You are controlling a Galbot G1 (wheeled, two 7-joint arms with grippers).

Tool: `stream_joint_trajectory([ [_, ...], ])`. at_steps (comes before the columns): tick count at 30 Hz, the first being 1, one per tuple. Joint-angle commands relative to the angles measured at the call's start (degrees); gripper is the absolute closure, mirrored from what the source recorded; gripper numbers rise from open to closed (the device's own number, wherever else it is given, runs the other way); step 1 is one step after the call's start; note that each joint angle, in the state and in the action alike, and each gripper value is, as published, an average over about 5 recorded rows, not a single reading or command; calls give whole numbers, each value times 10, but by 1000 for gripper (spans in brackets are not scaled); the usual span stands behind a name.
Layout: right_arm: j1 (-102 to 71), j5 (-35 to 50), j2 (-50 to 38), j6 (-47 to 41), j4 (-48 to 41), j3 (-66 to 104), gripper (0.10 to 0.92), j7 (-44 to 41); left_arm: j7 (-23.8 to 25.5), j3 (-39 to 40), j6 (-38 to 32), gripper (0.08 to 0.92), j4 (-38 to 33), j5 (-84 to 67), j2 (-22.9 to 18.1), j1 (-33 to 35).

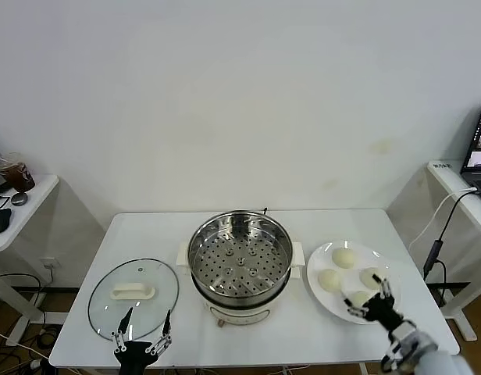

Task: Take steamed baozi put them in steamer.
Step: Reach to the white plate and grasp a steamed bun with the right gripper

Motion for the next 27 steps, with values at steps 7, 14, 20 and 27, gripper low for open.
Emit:
stream_joint_trajectory([
  [7, 419, -182, -202, 50, -206, -252, 203, -215, 4, -13, -29, 177, 6, 22, -12, -2],
  [14, 627, -191, -147, 67, -352, -458, 203, -311, -2, -23, -37, 177, 11, 36, -19, 3],
  [20, 720, -151, -107, 47, -440, -586, 203, -391, -6, -34, -38, 177, 13, 38, -22, 2],
  [27, 736, -139, -82, 0, -481, -629, 203, -400, -9, -40, -39, 177, 15, 39, -26, 2],
])
